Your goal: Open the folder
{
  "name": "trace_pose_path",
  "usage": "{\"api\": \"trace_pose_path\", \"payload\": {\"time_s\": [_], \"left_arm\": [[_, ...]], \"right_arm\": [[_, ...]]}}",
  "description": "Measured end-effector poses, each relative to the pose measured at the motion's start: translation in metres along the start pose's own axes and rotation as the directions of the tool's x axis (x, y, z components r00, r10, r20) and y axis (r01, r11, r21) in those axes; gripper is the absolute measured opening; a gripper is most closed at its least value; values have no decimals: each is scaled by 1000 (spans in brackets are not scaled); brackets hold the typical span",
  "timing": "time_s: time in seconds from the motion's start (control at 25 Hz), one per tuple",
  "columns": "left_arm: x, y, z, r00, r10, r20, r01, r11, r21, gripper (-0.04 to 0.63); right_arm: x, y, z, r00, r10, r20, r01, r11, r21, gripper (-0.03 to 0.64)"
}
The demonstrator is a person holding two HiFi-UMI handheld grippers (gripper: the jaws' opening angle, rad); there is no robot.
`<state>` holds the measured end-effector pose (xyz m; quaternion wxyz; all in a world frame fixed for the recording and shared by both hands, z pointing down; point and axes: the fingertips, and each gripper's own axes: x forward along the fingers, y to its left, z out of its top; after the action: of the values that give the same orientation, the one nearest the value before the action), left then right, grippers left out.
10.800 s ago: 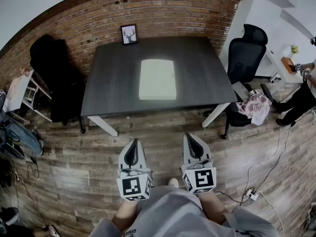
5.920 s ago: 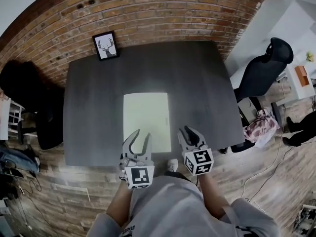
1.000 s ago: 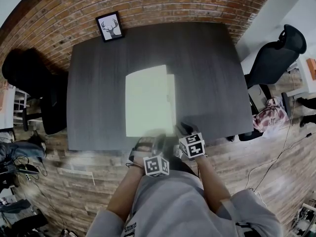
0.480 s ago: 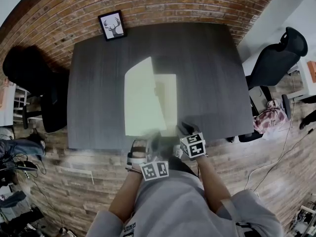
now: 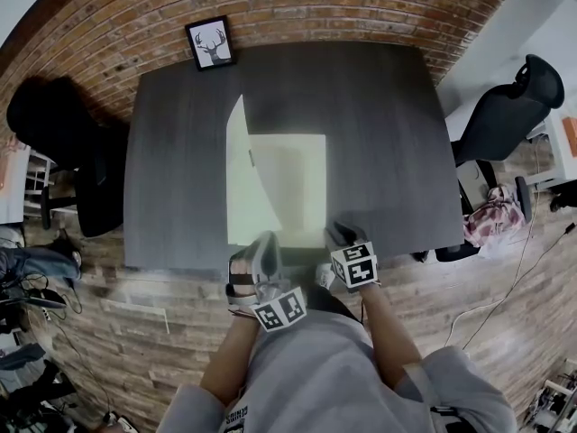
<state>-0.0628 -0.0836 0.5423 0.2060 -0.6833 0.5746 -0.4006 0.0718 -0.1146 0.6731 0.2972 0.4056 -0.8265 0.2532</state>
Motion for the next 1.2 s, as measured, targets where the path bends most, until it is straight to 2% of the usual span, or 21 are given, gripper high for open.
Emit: {"api": "trace_pose_path", "payload": {"time_s": [0.52,0.96,1.2], "left_arm": [[-9,45,-23,986,152,-72,-159,982,-101,11],[-20,93,-75,943,257,-212,-296,937,-185,11],[-26,114,-110,912,275,-306,-359,894,-268,24]], "right_arm": [[-1,-1,0,1000,-7,-8,7,1000,-18,104],[0,-1,-1,1000,-7,-17,7,1000,-23,104],[-1,-2,-2,1000,-9,-18,9,1000,-21,104]]}}
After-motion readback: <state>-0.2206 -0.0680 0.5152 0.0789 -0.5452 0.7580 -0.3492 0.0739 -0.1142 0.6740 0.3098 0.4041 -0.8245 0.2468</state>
